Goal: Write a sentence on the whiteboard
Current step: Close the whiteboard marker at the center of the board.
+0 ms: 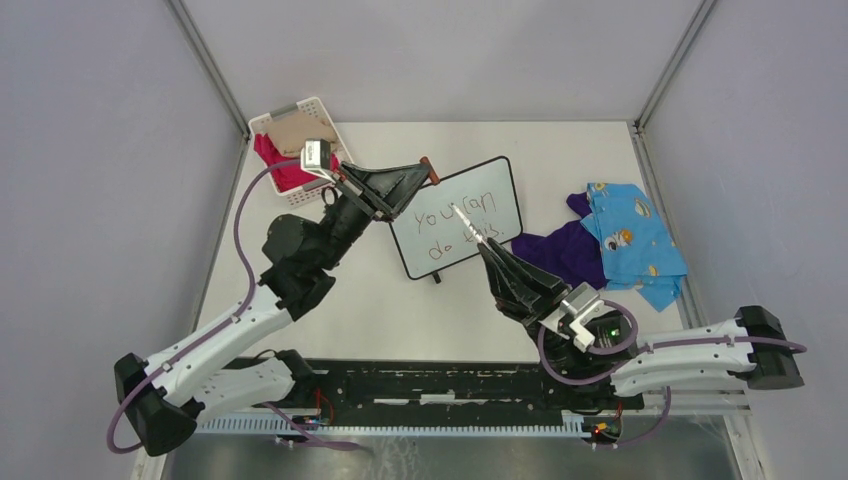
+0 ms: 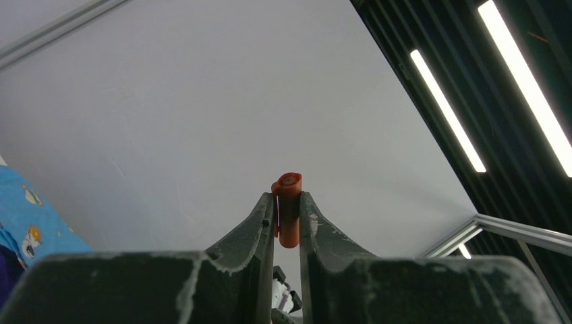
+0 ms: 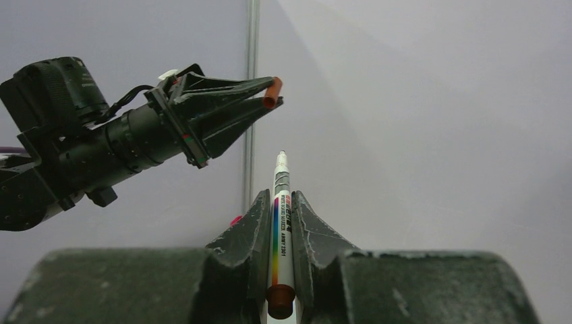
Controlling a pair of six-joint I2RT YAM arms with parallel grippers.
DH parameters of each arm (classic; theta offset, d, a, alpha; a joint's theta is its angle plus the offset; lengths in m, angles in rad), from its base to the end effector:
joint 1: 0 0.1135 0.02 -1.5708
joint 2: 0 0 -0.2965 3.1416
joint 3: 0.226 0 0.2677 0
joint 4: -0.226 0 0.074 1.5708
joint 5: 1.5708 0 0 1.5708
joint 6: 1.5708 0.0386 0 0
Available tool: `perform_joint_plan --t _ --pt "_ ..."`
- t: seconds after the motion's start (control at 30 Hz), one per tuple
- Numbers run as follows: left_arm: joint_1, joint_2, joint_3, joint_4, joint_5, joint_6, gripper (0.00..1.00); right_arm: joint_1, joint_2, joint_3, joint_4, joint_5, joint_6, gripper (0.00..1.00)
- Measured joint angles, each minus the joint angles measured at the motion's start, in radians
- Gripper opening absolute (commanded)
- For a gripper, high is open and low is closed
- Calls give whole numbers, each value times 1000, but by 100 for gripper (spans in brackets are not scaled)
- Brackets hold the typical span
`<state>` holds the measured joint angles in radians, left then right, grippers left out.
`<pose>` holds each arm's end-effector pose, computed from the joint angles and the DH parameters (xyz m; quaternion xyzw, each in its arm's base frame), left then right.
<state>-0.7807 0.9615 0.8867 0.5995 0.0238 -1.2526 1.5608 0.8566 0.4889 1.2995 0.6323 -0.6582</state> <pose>0.1502 -0.1501 0.4534 -0.1067 0.4881 -0.7397 0.4508 0.0243 0.1533 0.3841 -0.1359 0.3972 0.3057 0.8546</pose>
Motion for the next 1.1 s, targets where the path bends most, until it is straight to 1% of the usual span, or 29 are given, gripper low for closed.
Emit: perform_joint_plan --t 0.13,0.5,1.1 --pt "-28 14 6 -11 -27 17 2 10 28 20 -9 -15 0 0" --pt "-35 8 14 -27 -53 34 2 16 93 65 16 -42 -2 0" --pt "-37 -24 8 -31 -53 34 2 16 108 74 89 -45 -20 0"
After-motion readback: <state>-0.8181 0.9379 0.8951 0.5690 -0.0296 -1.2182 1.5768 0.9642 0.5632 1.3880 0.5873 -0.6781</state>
